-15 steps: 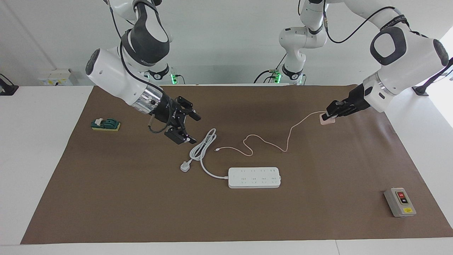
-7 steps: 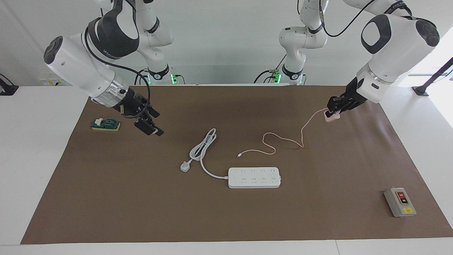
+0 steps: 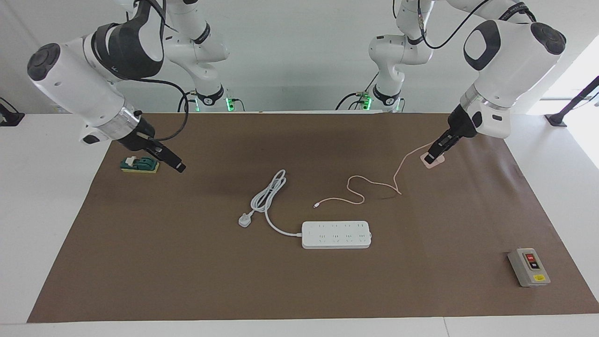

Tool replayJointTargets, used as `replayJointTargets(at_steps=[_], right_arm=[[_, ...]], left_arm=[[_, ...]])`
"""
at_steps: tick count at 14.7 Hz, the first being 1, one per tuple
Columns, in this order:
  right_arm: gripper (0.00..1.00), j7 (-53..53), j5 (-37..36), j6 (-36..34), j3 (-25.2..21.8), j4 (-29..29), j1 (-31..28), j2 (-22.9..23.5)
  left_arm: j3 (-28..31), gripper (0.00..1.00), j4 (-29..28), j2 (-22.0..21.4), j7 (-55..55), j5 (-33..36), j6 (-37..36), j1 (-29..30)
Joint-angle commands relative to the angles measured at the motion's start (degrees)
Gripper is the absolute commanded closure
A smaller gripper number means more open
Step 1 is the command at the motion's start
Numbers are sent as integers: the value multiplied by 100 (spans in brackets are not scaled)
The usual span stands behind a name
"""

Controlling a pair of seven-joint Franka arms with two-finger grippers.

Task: Plug charger into power strip
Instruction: 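Turn the charger with the left gripper toward the power strip end, then push the charger prongs into the power strip socket with the left gripper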

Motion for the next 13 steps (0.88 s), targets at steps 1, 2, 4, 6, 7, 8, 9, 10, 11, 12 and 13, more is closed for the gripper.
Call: replayJointTargets(at_steps=[1, 2, 4, 6, 7, 8, 9, 10, 11, 12, 13], right_arm=[[0, -1330, -525, -68, 69, -86, -253, -209], [0, -1769, -683, -68, 69, -86, -298, -236], [0, -2561, -1192, -77, 69, -86, -324, -376], [0, -2986, -1493, -242, 78, -86, -333, -552], [0, -2995, -1502, -366, 78, -86, -333, -613], [0, -3004, -1502, -480, 78, -103, -342, -727], [0, -3013, -1511, -612, 78, -121, -342, -824], [0, -3109, -1520, -743, 78, -147, -342, -929], [0, -3188, -1563, -858, 78, -243, -359, -1052], [0, -3241, -1599, -868, 78, -383, -412, -1175], [0, -3285, -1616, -859, 78, -489, -438, -1290]], left_arm=[[43, 100, -118, 60, -1412, 576, 244, -407], [43, 100, -83, 243, -2279, 594, 410, -486], [44, 100, -57, 420, -3382, 691, 579, -601], [52, 100, -4, 683, -4024, 761, 596, -820], [52, 100, 66, 919, -4376, 875, 623, -908], [52, 100, 310, 1226, -4780, 1041, 701, -996], [52, 100, 504, 1455, -5054, 1078, 789, -1040], [52, 100, 593, 1623, -5230, 1087, 798, -1049], [52, 100, 672, 1755, -5380, 1096, 833, -1093], [87, 100, 821, 1931, -5521, 1104, 895, -1224], [113, 100, 979, 2098, -5635, 1104, 904, -1277]])
